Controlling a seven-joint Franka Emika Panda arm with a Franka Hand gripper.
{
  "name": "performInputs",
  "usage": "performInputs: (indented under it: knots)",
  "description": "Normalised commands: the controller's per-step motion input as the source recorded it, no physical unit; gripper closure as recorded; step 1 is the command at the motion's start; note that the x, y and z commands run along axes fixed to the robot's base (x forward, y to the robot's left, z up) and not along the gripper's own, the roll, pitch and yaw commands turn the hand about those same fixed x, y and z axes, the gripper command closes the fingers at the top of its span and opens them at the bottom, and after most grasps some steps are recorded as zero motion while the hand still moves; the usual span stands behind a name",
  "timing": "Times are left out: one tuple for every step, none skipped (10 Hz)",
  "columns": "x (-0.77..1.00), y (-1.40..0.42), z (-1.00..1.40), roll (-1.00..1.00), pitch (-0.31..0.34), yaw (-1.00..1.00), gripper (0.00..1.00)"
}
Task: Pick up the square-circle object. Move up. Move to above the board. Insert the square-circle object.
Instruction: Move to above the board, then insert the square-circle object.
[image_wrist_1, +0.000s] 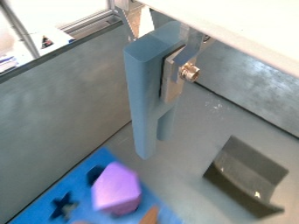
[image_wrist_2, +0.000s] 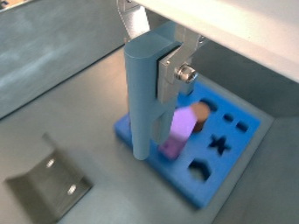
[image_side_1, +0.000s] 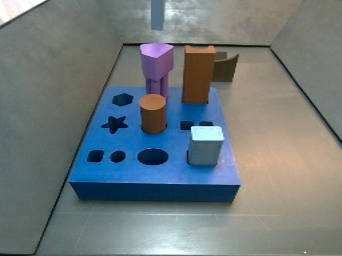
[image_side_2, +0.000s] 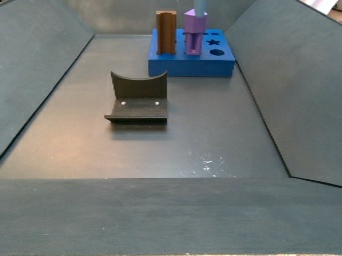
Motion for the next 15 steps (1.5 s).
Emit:
performInputs:
  knots:
    - [0.17, -1.00, 0.30, -0.01, 0.099, 0.01, 1.00]
    - [0.19, -1.00, 0.30, 0.01, 0.113, 0.01, 1.00]
    - [0.23, -1.00, 0.30, 0.00, 0.130, 0.01, 1.00]
    - [0.21, -0.81, 0.24, 0.00, 0.142, 0.01, 1.00]
    - [0.17, -0.52, 0.16, 0.01, 0.141, 0.01, 1.00]
    - [0.11, -0.27, 0.09, 0.02, 0.110, 0.01, 1.00]
    - [0.08, -0.17, 0.06, 0.03, 0.087, 0.01, 1.00]
    - [0.00, 0.00, 0.00, -0.01, 0.000, -0.03, 1.00]
    - [-0.19, -0.01, -0.12, 0.00, 0.000, -0.43, 1.00]
    - [-0.33, -0.08, -0.16, 0.00, 0.000, -0.63, 1.00]
    - [-0.31, -0.11, -0.20, 0.00, -0.026, -0.69, 1.00]
    - [-0.12, -0.15, -0.25, -0.05, -0.086, -0.79, 1.00]
    - [0.00, -0.11, -0.23, -0.08, -0.121, -0.95, 1.00]
    - [0.00, -0.08, -0.22, -0.07, -0.111, -0.97, 1.00]
    - [0.00, -0.07, -0.24, -0.07, -0.126, -0.97, 1.00]
